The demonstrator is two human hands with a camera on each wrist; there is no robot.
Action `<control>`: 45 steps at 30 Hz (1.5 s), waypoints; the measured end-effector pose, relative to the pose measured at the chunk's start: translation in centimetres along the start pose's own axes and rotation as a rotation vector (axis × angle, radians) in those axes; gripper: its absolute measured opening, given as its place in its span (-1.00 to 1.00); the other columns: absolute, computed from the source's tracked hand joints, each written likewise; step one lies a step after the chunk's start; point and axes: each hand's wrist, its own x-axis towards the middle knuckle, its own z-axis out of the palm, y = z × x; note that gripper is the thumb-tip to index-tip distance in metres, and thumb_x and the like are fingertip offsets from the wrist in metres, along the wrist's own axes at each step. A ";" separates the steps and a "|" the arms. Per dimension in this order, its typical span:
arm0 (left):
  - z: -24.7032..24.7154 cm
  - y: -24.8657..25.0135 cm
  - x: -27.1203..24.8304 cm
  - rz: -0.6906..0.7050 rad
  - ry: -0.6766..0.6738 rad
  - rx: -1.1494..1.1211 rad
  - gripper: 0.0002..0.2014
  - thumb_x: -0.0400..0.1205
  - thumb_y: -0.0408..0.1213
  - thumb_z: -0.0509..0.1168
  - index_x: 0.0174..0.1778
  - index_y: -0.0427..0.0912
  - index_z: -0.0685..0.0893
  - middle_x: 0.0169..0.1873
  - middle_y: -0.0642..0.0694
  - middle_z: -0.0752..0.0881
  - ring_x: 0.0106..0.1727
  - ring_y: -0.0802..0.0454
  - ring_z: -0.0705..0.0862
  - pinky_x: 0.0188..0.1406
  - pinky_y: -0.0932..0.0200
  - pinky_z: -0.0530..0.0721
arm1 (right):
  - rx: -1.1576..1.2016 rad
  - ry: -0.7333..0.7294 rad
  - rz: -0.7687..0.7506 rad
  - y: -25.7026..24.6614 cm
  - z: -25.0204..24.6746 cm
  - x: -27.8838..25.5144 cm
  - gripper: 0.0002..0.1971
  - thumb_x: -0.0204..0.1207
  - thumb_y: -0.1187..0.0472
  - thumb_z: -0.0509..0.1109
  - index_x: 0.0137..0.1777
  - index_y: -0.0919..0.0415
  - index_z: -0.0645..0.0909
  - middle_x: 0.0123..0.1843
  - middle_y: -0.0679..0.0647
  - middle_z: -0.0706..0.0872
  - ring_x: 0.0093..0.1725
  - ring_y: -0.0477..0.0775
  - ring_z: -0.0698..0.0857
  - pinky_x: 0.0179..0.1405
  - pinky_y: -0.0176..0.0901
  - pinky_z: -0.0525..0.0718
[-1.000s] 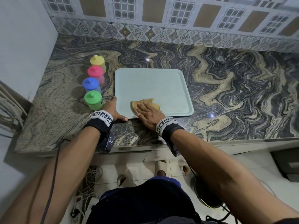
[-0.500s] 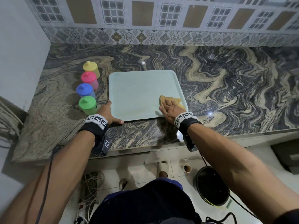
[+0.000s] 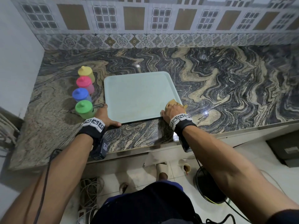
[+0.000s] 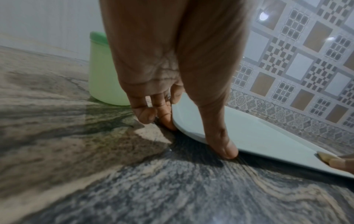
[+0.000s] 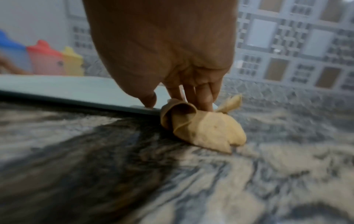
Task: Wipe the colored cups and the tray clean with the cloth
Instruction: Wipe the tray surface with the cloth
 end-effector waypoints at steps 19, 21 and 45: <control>-0.6 -0.8 -0.9 0.021 -0.036 -0.086 0.22 0.11 -0.31 0.76 0.64 -0.36 0.20 0.38 -0.29 0.61 0.35 -0.17 0.62 0.39 0.02 0.56 | 0.271 0.156 -0.255 -9.1 0.8 -4.0 -0.53 0.77 -0.02 0.05 0.51 0.26 0.46 0.59 0.26 0.45 0.60 0.29 0.32 0.51 0.09 0.37; -0.6 -0.8 -0.8 0.016 -0.030 -0.088 0.25 0.11 -0.31 0.76 0.66 -0.34 0.17 0.39 -0.29 0.60 0.37 -0.16 0.60 0.39 0.07 0.54 | 0.287 0.154 -0.315 -10.7 0.8 -4.0 -0.52 0.77 -0.02 0.05 0.52 0.25 0.47 0.59 0.24 0.48 0.61 0.30 0.33 0.54 0.09 0.35; -0.3 -1.1 -0.3 -0.036 -0.011 -0.101 0.13 0.24 -0.37 0.64 0.68 -0.28 0.14 0.38 -0.35 0.60 0.33 -0.21 0.64 0.35 0.02 0.59 | 0.202 0.161 -0.701 -17.0 -0.7 -3.7 -0.58 0.64 0.10 0.21 0.44 0.24 0.56 0.45 0.19 0.61 0.46 0.30 0.48 0.49 0.20 0.39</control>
